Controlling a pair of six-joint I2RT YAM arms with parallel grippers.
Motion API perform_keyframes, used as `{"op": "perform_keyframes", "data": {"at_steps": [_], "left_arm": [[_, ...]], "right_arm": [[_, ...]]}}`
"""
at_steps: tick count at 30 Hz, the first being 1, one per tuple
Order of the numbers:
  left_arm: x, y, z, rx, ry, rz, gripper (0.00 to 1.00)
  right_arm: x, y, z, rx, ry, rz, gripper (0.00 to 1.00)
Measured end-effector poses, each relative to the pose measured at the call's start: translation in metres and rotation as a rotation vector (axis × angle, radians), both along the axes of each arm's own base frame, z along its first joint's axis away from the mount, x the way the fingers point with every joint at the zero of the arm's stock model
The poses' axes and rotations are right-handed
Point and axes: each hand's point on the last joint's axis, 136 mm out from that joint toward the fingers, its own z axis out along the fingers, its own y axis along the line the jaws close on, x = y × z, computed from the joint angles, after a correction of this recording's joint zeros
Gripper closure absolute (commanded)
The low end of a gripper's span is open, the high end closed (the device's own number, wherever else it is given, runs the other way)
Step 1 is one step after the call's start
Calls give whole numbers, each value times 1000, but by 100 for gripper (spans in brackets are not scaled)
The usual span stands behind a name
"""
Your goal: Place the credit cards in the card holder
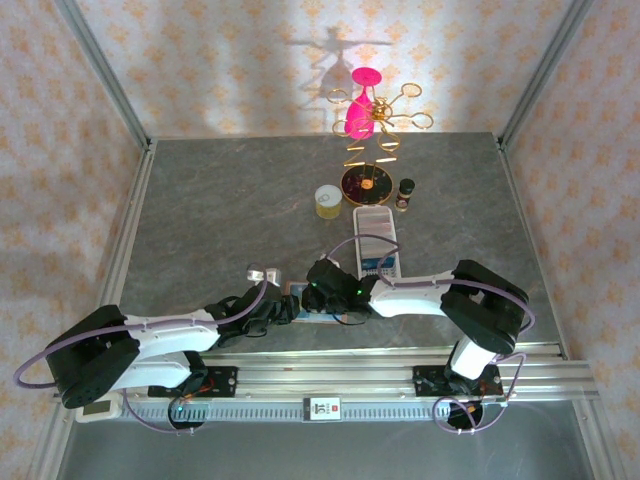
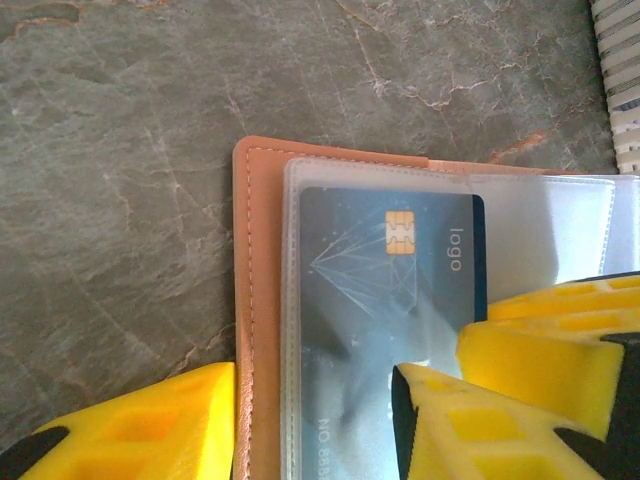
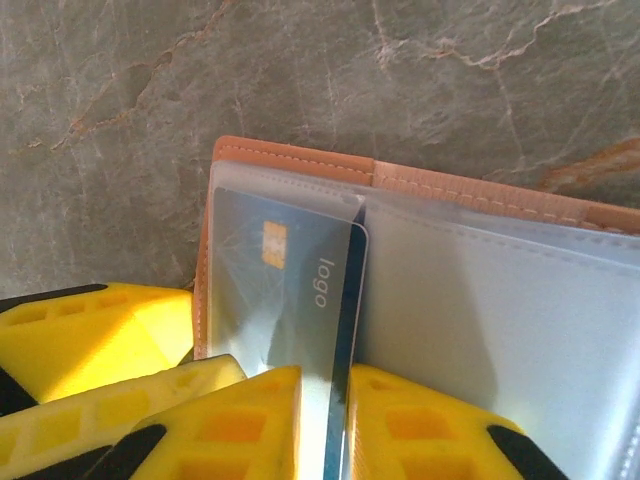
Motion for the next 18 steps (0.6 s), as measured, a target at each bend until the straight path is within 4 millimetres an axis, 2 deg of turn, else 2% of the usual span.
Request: {"op": "perform_keyframes", "data": {"at_steps": [3, 6, 10, 12, 14, 18], "left_arm": [[0, 1, -2, 8, 3, 3, 61], [0, 2, -5, 21, 9, 6, 64], [2, 3, -7, 34, 7, 15, 65], [3, 4, -7, 36, 7, 17, 66], [3, 4, -7, 40, 8, 18, 66], [3, 4, -8, 43, 8, 19, 67]], "right_arm": [[1, -4, 1, -14, -9, -10, 70], [3, -9, 12, -12, -30, -25, 64], [5, -16, 35, 19, -74, -48, 63], [5, -23, 38, 17, -84, -65, 63], [3, -33, 35, -2, -85, -82, 62], [-4, -54, 16, -69, -60, -110, 61]]}}
